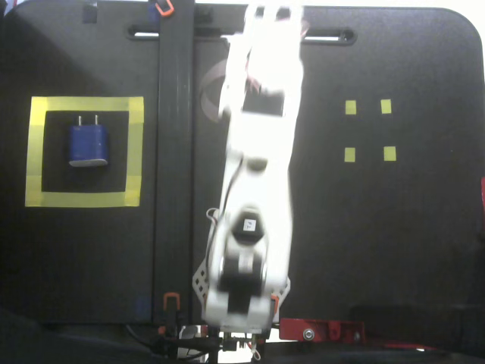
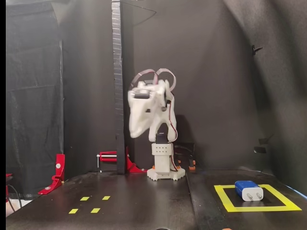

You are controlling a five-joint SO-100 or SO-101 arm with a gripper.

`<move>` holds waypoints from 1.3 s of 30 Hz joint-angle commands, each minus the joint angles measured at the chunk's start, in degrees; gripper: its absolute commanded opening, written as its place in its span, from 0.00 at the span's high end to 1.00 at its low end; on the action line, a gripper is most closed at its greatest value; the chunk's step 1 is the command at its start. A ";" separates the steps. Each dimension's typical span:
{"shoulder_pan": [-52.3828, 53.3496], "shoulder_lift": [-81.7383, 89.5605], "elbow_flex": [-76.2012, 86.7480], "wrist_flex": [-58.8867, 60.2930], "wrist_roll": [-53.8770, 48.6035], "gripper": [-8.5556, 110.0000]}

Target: Grasp the block and place it in the designated area.

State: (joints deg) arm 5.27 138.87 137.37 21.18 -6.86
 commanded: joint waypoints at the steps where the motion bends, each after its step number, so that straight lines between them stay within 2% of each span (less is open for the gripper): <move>1: -1.05 9.40 8.44 -4.48 0.18 0.93; 19: -3.34 39.46 42.28 -7.47 0.18 0.93; 33: -5.45 50.71 42.63 21.01 -0.26 0.93; 39: -5.54 50.71 42.63 22.32 -0.26 0.93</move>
State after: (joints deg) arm -0.44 189.14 179.65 43.24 -6.86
